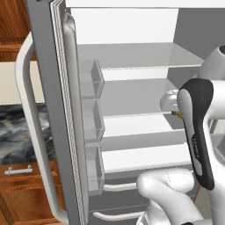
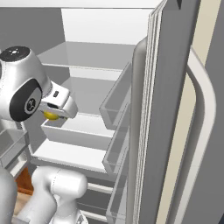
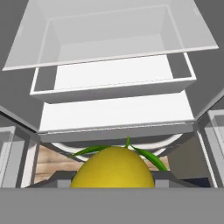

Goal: Grab the lime and lemon from the fridge, place them in the blender, close the lid, and turn on the blender to create a marinade.

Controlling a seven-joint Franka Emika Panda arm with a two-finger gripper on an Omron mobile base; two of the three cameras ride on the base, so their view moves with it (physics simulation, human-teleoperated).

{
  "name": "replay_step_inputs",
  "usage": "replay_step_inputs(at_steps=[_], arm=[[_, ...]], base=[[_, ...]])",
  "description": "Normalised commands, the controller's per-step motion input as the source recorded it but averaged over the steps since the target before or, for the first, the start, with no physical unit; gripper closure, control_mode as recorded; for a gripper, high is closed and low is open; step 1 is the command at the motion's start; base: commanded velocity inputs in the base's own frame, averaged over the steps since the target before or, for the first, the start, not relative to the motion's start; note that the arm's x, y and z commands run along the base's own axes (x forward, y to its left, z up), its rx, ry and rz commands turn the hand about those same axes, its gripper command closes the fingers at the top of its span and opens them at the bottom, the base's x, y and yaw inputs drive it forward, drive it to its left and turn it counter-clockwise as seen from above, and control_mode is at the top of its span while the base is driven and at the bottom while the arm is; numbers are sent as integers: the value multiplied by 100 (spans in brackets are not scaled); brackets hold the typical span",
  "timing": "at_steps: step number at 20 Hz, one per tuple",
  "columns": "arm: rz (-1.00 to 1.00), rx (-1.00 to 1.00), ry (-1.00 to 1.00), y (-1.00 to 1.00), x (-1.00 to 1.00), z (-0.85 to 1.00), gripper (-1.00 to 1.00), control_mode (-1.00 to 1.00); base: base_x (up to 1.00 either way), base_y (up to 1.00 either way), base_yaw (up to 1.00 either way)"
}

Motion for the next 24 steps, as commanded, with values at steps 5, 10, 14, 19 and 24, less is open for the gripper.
replay_step_inputs(at_steps=[5,10,14,19,24], arm=[[0,0,0,0,0,0,100,100],[0,0,0,0,0,0,100,100],[0,0,0,0,0,0,100,100],[0,0,0,0,0,0,100,100],[0,0,0,0,0,0,100,100]], base=[[-33,2,0],[-100,23,0],[-100,33,0],[-100,47,-6],[-100,40,-40]])
